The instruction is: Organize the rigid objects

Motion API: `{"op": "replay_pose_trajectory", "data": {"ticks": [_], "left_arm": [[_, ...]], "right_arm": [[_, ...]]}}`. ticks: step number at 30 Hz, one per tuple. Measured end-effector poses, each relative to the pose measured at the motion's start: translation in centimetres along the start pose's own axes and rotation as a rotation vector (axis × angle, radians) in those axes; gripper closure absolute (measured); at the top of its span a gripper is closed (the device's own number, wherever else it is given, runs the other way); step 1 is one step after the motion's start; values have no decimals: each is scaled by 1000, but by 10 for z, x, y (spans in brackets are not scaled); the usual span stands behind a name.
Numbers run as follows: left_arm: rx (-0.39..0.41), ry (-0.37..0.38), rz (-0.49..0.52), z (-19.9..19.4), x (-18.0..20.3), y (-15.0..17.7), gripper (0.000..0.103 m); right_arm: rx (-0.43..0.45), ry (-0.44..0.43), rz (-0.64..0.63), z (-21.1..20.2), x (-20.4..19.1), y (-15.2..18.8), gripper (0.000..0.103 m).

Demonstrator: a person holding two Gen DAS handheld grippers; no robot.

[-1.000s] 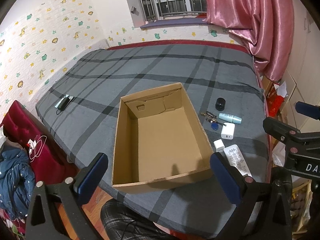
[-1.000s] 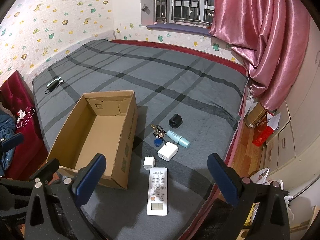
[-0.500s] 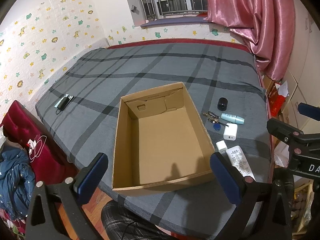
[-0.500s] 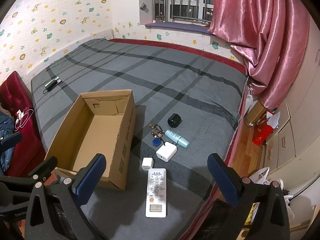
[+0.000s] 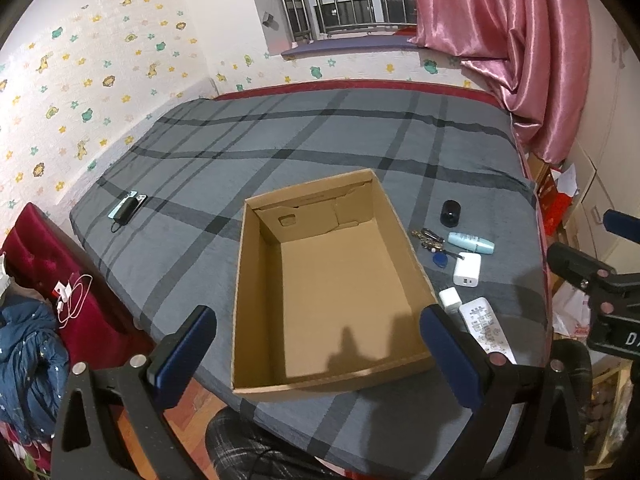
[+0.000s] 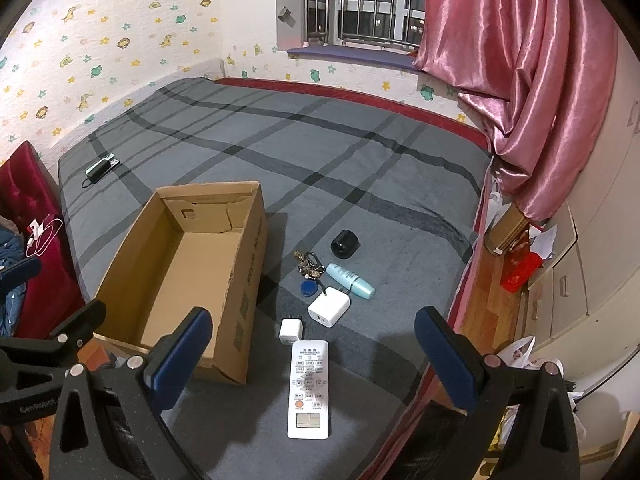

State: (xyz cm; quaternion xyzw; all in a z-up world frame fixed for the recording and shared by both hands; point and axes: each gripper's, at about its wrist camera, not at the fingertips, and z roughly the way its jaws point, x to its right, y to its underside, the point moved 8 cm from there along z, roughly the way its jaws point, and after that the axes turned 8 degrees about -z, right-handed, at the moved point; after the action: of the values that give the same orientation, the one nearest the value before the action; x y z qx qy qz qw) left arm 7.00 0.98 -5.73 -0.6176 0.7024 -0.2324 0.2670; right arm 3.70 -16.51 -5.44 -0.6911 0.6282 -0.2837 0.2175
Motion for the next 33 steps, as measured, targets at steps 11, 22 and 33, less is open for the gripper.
{"op": "replay_pose_trajectory", "data": {"ticks": [11, 22, 33], "left_arm": [[32, 11, -8, 14, -20, -13, 0], [-11, -17, -61, 73, -59, -18, 0], [-66, -92, -53, 142, -86, -12, 0]], "right_arm": [[-12, 3, -3, 7, 1, -3, 0], [-39, 6, 2, 19, 2, 3, 0], [-60, 6, -7, 30, 2, 6, 0]]}}
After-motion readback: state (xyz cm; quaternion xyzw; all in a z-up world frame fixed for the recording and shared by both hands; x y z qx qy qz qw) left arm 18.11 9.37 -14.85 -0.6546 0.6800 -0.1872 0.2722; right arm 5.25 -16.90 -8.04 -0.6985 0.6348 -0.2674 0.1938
